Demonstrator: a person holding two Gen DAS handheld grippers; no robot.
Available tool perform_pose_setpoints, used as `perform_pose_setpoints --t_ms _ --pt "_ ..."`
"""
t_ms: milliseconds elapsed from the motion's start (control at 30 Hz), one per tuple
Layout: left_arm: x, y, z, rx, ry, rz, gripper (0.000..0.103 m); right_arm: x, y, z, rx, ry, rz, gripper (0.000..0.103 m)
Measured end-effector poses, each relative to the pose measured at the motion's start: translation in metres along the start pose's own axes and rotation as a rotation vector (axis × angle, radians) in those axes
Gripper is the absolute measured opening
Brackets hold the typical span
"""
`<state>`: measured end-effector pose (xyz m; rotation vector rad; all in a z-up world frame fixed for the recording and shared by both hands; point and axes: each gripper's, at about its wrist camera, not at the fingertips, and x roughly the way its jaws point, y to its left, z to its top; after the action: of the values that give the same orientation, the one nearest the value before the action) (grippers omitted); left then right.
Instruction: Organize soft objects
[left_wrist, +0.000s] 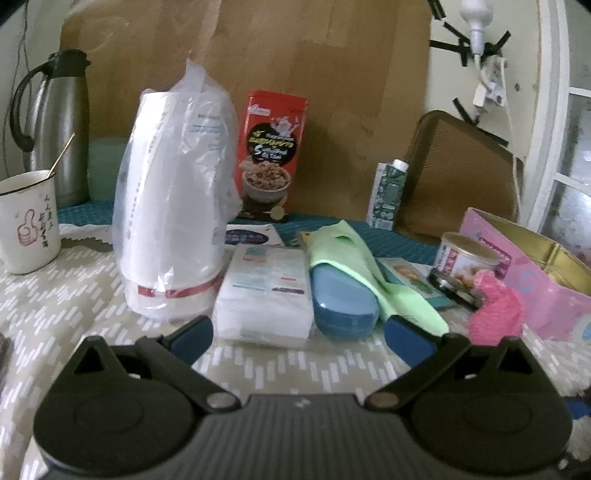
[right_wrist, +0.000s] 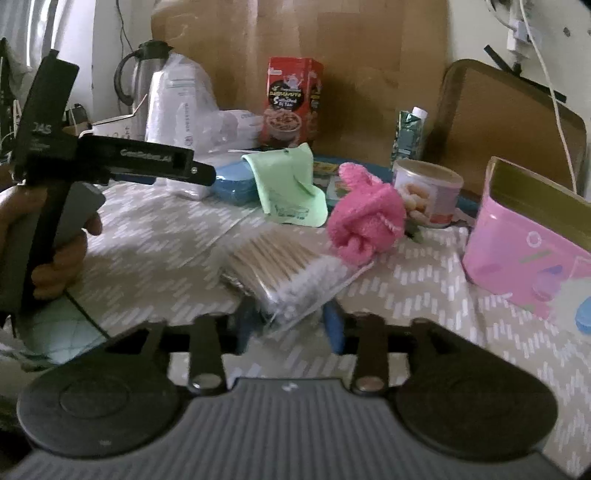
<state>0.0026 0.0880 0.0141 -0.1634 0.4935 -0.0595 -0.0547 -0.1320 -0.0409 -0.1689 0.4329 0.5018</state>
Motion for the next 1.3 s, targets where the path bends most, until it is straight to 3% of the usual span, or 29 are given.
perform_pose_setpoints --t_ms 133,367,633,700,767,800,833,1100,1300 --pt "-0.004 -0.005 -0.001 0.029 -0.006 -0.075 0.102 0.005 0.008 0.001 -0.02 -0.003 0.017 0.076" --pt "-0.016 -0.026 -0.009 0.099 0.018 -0.282 0.1 0.016 0.013 0.005 -0.022 0.001 0.01 0.086" --pt "-0.006 -0.03 -0.01 0.008 0.095 -0.382 0.103 0.024 0.011 0.008 0.016 0.01 0.006 0.088" --pt "-0.002 -0.032 -0.011 0.012 0.117 -0.387 0.103 0.025 0.011 0.008 0.017 0.009 0.012 0.085" --pt "-0.001 -0.035 -0.012 0.032 0.125 -0.387 0.103 0.025 0.012 0.009 0.018 0.003 0.031 0.071" --pt "0.0 -0.037 -0.013 0.042 0.131 -0.387 0.102 0.024 0.014 0.01 0.013 0.0 0.048 0.056" --pt "0.001 -0.039 -0.013 0.051 0.138 -0.387 0.101 0.024 0.016 0.011 0.002 -0.002 0.057 0.052" --pt "0.006 -0.046 -0.017 0.088 0.189 -0.393 0.079 0.019 0.031 0.006 -0.098 -0.037 0.079 0.044" --pt "0.005 -0.05 -0.018 0.112 0.192 -0.404 0.077 0.02 0.028 0.004 -0.082 -0.038 0.081 0.044"
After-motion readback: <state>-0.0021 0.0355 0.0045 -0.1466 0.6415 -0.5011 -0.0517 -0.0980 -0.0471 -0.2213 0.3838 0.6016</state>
